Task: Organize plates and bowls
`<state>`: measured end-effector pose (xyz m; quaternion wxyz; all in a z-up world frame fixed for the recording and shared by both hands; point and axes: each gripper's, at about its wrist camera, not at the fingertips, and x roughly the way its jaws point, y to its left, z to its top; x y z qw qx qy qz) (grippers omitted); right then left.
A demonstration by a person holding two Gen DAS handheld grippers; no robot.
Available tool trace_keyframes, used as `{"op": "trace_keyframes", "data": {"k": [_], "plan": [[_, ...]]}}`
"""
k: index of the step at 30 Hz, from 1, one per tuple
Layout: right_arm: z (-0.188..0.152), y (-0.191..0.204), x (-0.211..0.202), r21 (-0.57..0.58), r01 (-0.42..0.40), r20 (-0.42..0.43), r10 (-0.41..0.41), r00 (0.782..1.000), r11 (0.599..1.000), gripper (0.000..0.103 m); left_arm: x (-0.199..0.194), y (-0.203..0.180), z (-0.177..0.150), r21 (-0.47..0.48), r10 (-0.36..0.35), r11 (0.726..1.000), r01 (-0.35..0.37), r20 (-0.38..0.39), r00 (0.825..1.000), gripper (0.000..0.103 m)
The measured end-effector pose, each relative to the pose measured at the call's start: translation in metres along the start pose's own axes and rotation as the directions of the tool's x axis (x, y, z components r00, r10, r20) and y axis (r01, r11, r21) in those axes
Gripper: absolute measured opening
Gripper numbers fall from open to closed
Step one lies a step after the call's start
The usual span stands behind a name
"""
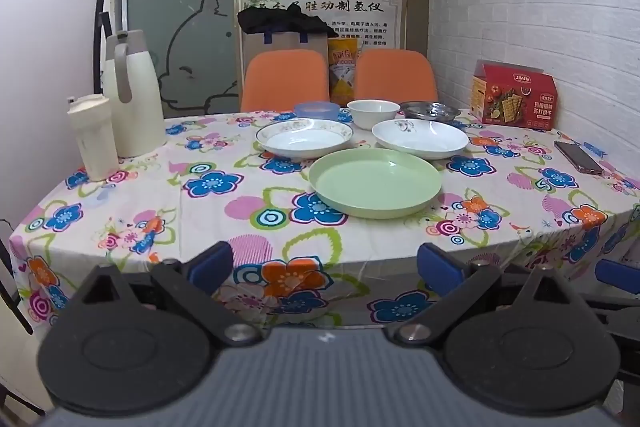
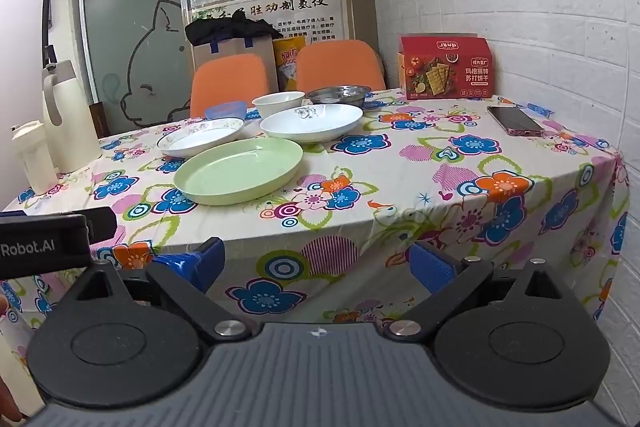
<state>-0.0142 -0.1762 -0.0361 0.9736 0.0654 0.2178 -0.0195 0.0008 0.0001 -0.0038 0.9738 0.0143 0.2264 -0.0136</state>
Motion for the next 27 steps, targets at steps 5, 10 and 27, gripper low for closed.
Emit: {"op": "trace_keyframes", "data": {"k": [5, 10, 27], "plan": [[0.0002, 0.0004, -0.0008, -0.002, 0.000, -0.001, 0.000, 1.000, 1.000, 0.087, 0.0010, 0.0004, 0.0001, -0.008, -0.013, 1.000, 0.013, -0.008, 1.000, 0.098], [-0.0002, 0.0006, 0.0005, 0.000, 0.000, 0.000, 0.000, 1.000, 1.000, 0.087, 0.0013, -0.0003, -0.0018, -0.008, -0.015, 1.000, 0.014, -0.008, 1.000, 0.098], [-0.0006, 0.0005, 0.0010, -0.002, -0.002, 0.003, 0.002, 1.000, 1.000, 0.087, 0.0014, 0.0016, -0.0004, -0.005, -0.013, 1.000, 0.013, -0.002, 1.000, 0.098]]}}
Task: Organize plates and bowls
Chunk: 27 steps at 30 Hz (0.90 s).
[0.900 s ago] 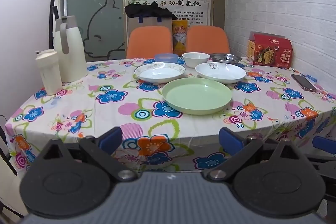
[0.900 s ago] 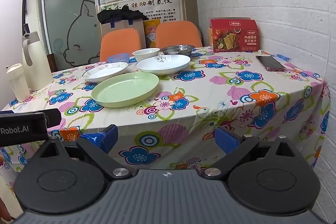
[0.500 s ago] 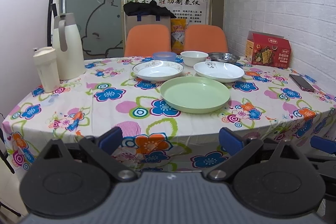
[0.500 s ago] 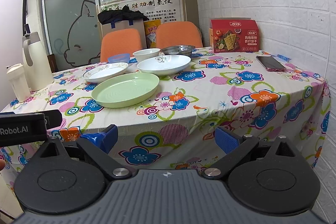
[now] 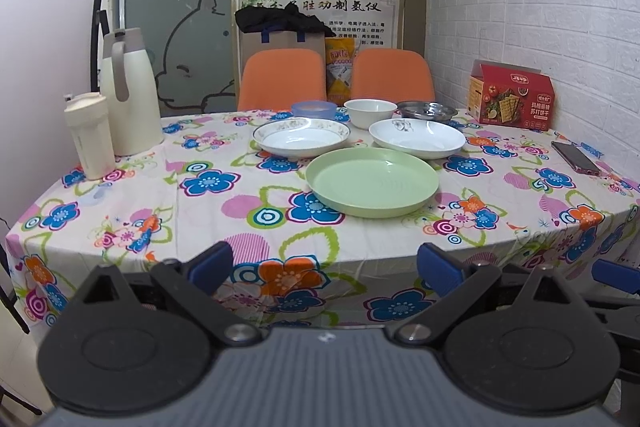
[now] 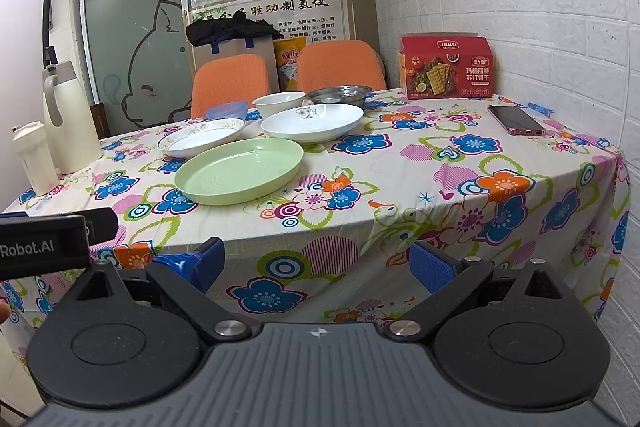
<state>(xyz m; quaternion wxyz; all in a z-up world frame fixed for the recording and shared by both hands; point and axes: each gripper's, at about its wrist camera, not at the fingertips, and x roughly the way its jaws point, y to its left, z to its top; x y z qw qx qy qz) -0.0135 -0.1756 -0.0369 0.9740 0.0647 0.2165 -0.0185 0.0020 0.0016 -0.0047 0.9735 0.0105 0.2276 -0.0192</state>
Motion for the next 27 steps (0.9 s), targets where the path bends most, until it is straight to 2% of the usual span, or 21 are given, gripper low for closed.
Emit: {"op": "trace_keyframes", "data": {"k": [27], "plan": [[-0.0033, 0.0050, 0.0019, -0.015, -0.028, -0.017, 0.028, 0.999, 0.999, 0.087, 0.0021, -0.0021, -0.0038, 0.004, -0.001, 1.000, 0.002, -0.013, 1.000, 0.098]]}}
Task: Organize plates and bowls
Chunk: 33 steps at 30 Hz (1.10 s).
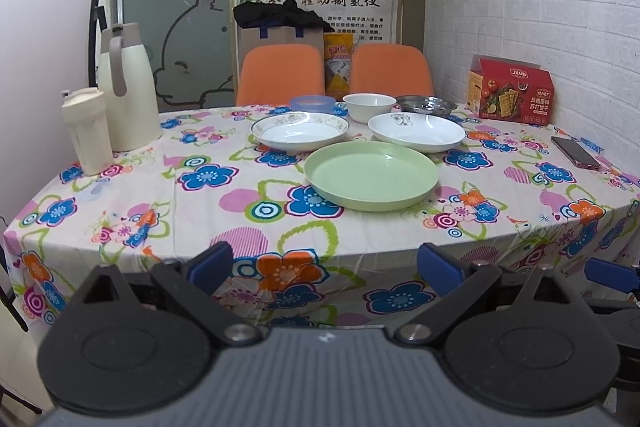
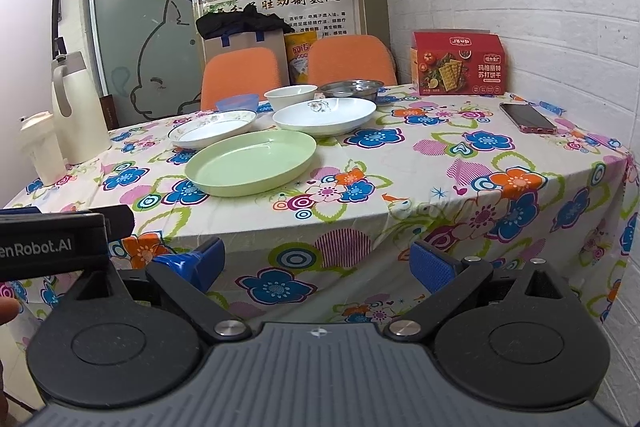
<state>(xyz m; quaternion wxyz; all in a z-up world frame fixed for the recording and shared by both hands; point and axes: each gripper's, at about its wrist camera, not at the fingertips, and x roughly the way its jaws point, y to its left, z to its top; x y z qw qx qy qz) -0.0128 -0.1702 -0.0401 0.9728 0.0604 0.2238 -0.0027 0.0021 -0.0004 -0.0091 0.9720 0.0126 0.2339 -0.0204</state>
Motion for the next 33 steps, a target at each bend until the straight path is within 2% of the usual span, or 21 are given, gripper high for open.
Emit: {"op": "trace_keyframes", "data": {"k": [10, 15, 20, 27, 33], "plan": [[-0.001, -0.003, 0.004, -0.002, 0.007, -0.012, -0.007, 1.000, 1.000, 0.087, 0.012, -0.001, 0.000, 0.008, 0.006, 1.000, -0.006, -0.019, 1.000, 0.098], [-0.001, -0.015, 0.010, 0.016, 0.042, -0.024, -0.042, 0.999, 0.999, 0.087, 0.035, 0.001, 0.003, -0.004, -0.005, 1.000, 0.004, -0.083, 0.997, 0.098], [-0.001, -0.026, 0.018, 0.044, 0.067, -0.042, -0.065, 0.997, 0.997, 0.087, 0.050, 0.002, 0.007, -0.008, -0.002, 1.000, 0.001, -0.113, 0.994, 0.098], [-0.005, -0.035, 0.033, 0.091, 0.076, -0.110, -0.066, 0.992, 0.993, 0.087, 0.063, 0.004, 0.012, -0.011, -0.004, 1.000, 0.003, -0.143, 0.990, 0.098], [0.000, -0.040, 0.035, 0.111, 0.077, -0.097, -0.066, 0.993, 0.991, 0.087, 0.078, 0.005, 0.018, -0.013, -0.012, 1.000, 0.010, -0.177, 0.984, 0.098]]}}
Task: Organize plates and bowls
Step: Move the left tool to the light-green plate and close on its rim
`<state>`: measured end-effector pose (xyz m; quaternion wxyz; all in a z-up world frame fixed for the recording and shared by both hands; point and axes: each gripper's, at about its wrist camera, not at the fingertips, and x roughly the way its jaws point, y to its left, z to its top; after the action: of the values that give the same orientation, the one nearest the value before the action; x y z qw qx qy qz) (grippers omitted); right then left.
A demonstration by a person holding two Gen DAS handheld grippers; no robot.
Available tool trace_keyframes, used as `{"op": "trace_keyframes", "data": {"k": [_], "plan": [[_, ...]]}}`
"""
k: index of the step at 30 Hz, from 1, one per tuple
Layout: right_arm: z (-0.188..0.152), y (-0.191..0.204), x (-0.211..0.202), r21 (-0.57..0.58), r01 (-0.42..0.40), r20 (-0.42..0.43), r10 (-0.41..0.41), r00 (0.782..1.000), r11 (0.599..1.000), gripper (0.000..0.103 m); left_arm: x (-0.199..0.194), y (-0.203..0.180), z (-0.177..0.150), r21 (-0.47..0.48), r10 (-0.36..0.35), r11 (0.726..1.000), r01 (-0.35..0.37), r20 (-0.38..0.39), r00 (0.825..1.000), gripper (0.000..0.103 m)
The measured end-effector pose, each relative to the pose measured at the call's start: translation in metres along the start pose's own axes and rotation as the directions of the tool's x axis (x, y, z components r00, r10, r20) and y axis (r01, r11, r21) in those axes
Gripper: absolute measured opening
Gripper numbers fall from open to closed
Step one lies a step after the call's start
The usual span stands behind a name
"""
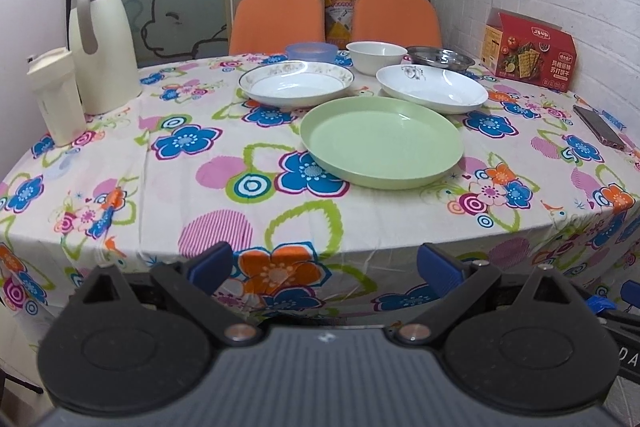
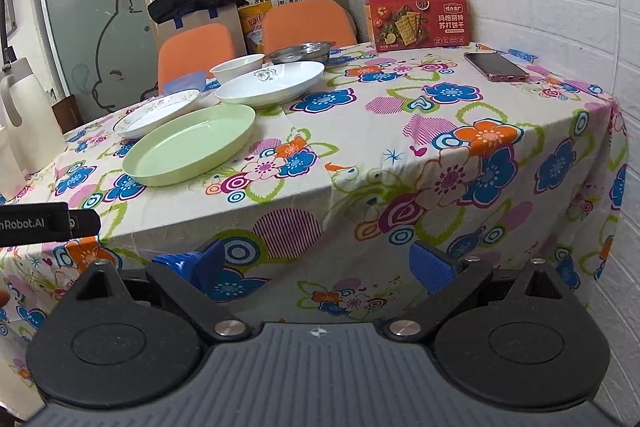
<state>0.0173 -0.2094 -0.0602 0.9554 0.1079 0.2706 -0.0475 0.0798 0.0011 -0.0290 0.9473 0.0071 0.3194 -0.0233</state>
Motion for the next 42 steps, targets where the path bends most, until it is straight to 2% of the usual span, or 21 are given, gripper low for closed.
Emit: {"op": "trace_keyframes", "data": {"k": [5, 11, 15, 24, 31, 37, 40, 42], "plan": [[0.024, 0.000, 0.008, 0.004, -0.033, 0.029, 0.033, 0.999, 0.999, 0.087, 0.011, 0.005, 0.016, -0.006, -0.012, 1.000, 0.012, -0.019, 1.000, 0.098], [0.064, 0.020, 0.044, -0.076, -0.096, 0.037, 0.099, 0.994, 0.992, 0.087, 0.035, 0.026, 0.052, -0.054, -0.029, 0.998, 0.027, -0.036, 0.999, 0.098], [0.088, 0.043, 0.084, -0.157, -0.158, 0.005, 0.160, 0.987, 0.975, 0.087, 0.065, 0.041, 0.078, -0.077, -0.048, 0.996, 0.043, -0.069, 0.996, 0.098], [0.102, 0.074, 0.159, -0.272, -0.220, -0.140, 0.187, 0.972, 0.937, 0.086, 0.142, 0.062, 0.108, -0.202, -0.141, 0.974, 0.101, -0.195, 0.971, 0.098], [0.095, 0.091, 0.180, -0.322, -0.260, -0.214, 0.198, 0.957, 0.910, 0.086, 0.167, 0.049, 0.118, -0.135, -0.153, 0.982, 0.129, -0.185, 0.971, 0.098], [0.090, 0.089, 0.178, -0.323, -0.283, -0.185, 0.233, 0.955, 0.903, 0.089, 0.180, 0.046, 0.114, -0.108, -0.194, 0.979, 0.175, -0.194, 0.962, 0.095], [0.083, 0.085, 0.176, -0.331, -0.283, -0.132, 0.253, 0.958, 0.900, 0.089, 0.181, 0.043, 0.112, -0.065, -0.187, 0.982, 0.178, -0.184, 0.965, 0.094], [0.084, 0.086, 0.177, -0.332, -0.278, -0.135, 0.247, 0.960, 0.901, 0.089, 0.181, 0.040, 0.112, -0.038, -0.177, 0.984, 0.173, -0.186, 0.967, 0.094]]}}
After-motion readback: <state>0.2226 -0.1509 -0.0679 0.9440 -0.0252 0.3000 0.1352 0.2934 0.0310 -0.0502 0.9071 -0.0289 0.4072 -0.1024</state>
